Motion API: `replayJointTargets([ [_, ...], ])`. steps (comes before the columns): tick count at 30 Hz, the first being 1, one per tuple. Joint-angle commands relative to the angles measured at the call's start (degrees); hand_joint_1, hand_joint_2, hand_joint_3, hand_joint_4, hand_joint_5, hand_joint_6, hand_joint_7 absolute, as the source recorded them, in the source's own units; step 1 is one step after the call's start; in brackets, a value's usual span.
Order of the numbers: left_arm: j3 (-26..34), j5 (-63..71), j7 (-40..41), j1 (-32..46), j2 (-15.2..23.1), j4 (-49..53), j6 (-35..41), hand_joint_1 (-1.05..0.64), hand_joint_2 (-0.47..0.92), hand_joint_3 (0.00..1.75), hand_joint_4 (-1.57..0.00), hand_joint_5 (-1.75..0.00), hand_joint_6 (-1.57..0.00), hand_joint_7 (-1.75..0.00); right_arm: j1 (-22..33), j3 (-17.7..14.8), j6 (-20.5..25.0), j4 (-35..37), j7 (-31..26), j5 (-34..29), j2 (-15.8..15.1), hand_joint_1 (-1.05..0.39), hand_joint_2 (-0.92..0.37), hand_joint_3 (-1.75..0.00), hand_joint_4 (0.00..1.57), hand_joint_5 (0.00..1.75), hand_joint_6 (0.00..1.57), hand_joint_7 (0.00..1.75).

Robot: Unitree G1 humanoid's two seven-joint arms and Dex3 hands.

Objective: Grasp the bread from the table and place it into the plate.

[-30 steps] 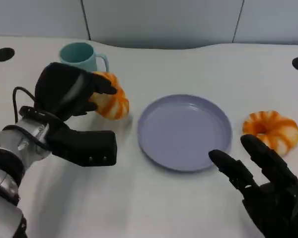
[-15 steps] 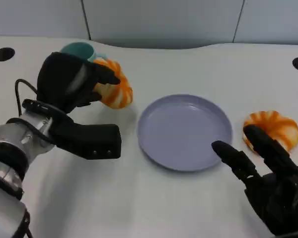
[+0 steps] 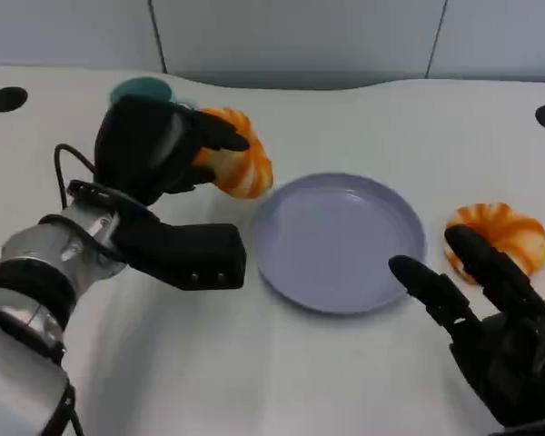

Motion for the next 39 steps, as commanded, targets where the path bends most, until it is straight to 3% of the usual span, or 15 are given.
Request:
replayJointTargets([
  [1,-0.6,0.8,2.6,-2.0,-0.7,-0.9,-2.2,0.05,0.68,0.01,-1.38,-0.01,-1.28,-0.01,-0.2,-0.6,-0.6,0.1,-0.4,-0.1,-0.2,-0.63,-0.92,-0.03,0.68,0.33,0.77,0.0],
  [18,-0.5,1.1,3.2,-2.4,-2.1,-1.0,-4.3,0.07,0.67,0.0,-1.39,-0.01,-1.29,-0.01,-0.4,-0.8,-1.3,0.2,-0.1,-0.4,0.1,-0.64,-0.92,-0.03,0.68,0.32,0.78,0.0],
  [22,-1.9,1.1,2.3,0.2,-7.6,-0.2,-6.3,0.1,0.69,0.01,-1.43,-0.03,-1.3,-0.01,-0.3,-1.7,-2.9,-0.1,1.7,1.4,0.6,-0.62,-0.92,-0.06,0.66,0.31,0.76,0.0],
  [39,-0.8,-1.5,-1.7,3.6,-9.7,0.5,-9.3,0.11,0.74,0.02,-1.42,-0.04,-1.28,0.0,1.3,-0.5,-4.8,-1.1,1.3,1.0,1.8,-0.61,-0.92,-0.07,0.66,0.31,0.76,0.0],
])
